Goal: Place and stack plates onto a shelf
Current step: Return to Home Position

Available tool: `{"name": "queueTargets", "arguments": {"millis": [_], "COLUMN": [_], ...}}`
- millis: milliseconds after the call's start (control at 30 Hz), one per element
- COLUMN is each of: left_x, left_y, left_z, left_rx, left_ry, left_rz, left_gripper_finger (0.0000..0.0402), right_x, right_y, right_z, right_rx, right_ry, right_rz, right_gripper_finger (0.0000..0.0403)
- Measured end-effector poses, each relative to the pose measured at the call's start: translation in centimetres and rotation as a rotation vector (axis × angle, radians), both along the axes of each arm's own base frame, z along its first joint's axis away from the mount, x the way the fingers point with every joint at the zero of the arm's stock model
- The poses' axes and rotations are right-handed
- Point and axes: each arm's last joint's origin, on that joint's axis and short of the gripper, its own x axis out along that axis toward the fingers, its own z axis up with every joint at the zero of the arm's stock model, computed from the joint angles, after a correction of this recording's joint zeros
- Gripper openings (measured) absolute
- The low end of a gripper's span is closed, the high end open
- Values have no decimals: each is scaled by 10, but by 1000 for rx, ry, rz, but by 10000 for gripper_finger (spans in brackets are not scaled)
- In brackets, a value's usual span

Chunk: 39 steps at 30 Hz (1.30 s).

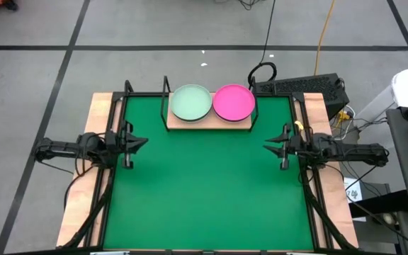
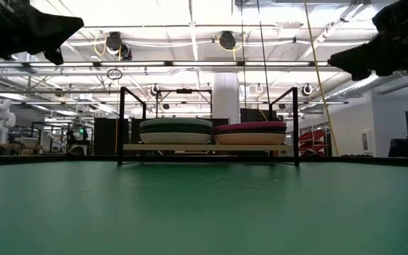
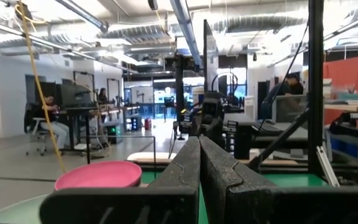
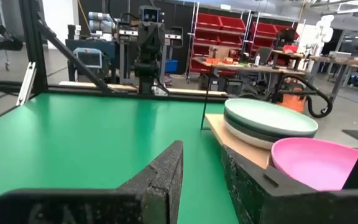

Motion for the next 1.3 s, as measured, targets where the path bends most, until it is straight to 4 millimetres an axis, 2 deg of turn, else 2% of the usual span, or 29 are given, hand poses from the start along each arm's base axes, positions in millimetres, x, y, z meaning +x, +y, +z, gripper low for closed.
{"name": "queueTargets", "arguments": {"millis": [133,267,1300], "left_x": [0,1,2], "left_y": [0,0,0], "left_z": [-1,-3,-5], "left_rx": [-15,-23,-13], "left_ry": [14,25,52], "left_rz": [-6,-12,-14], "left_gripper_finger": [1,1,16], "right_x": [3,3,4], "right_y": [0,0,0], "right_z": [-9,3,-1], "right_rx": [-1,-21,-31], "right_ry": [-1,-166,-124], "right_rz": [0,-2,-6], "right_gripper_finger": [93,93,93]}}
